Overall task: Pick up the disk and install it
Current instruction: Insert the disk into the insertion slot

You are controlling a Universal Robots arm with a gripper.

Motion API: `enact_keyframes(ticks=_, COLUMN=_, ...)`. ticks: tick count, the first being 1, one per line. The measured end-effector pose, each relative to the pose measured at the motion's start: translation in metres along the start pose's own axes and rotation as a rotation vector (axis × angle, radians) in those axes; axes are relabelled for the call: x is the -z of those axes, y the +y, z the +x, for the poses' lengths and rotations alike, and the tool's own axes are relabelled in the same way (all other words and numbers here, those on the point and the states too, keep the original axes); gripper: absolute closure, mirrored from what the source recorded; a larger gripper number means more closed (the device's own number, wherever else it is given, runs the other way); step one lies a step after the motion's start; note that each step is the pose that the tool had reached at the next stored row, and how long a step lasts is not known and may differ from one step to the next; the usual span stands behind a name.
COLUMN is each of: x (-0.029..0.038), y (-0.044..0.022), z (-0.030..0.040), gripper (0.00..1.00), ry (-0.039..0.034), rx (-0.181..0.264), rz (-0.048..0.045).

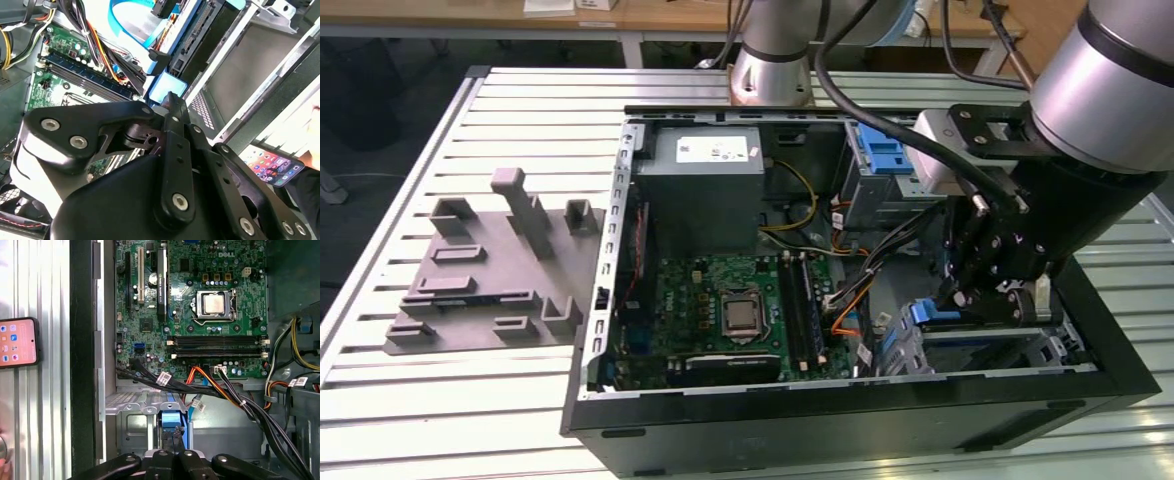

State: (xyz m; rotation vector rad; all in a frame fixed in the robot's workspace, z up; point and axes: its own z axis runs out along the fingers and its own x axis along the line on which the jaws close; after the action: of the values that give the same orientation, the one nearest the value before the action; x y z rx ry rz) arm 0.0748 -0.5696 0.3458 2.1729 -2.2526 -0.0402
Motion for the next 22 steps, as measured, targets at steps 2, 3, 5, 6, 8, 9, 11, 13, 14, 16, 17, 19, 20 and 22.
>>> enact_keyframes(ticks=2, x=-0.0004, y=0.0, z=0.0, gripper=0.89, ry=-0.0001, rx=0.0, rz=0.0001)
enact_keyframes(ticks=3, x=-0.0008, y=-0.0004, z=0.0, gripper=0.89, ry=-0.0003, rx=0.0, rz=0.0001)
enact_keyframes(ticks=5, x=-0.0019, y=-0.0016, z=0.0, gripper=0.89, ry=-0.0002, rx=0.001, rz=0.0001)
enact_keyframes(ticks=6, x=-0.0026, y=-0.0018, z=0.0, gripper=0.89, ry=0.0, rx=0.001, rz=0.0001)
enact_keyframes(ticks=8, x=-0.0047, y=-0.002, z=0.0, gripper=0.89, ry=0.0, rx=0.003, rz=0.0001)
enact_keyframes(ticks=9, x=-0.006, y=-0.0022, z=0.0, gripper=0.89, ry=0.0001, rx=0.005, rz=0.0001)
enact_keyframes(ticks=11, x=-0.0086, y=-0.0023, z=0.0, gripper=0.89, ry=0.0, rx=0.006, rz=0.0)
enact_keyframes(ticks=13, x=-0.0103, y=-0.0025, z=0.0, gripper=0.89, ry=0.0, rx=0.006, rz=0.0)
enact_keyframes(ticks=14, x=-0.0111, y=-0.0025, z=0.0, gripper=0.89, ry=0.0001, rx=0.006, rz=0.0001)
enact_keyframes(ticks=16, x=-0.0126, y=-0.0026, z=0.0, gripper=0.89, ry=0.0004, rx=0.006, rz=0.0)
enact_keyframes(ticks=17, x=-0.0134, y=-0.0027, z=0.0, gripper=0.89, ry=0.0004, rx=0.006, rz=0.0)
enact_keyframes(ticks=19, x=-0.0157, y=-0.0027, z=0.0, gripper=0.89, ry=-0.0002, rx=0.006, rz=0.0001)
enact_keyframes(ticks=20, x=-0.0165, y=-0.0028, z=0.0, gripper=0.89, ry=0.0, rx=0.006, rz=0.0)
enact_keyframes(ticks=22, x=-0.0167, y=-0.0028, z=0.0001, gripper=0.89, ry=0.0003, rx=0.007, rz=0.0)
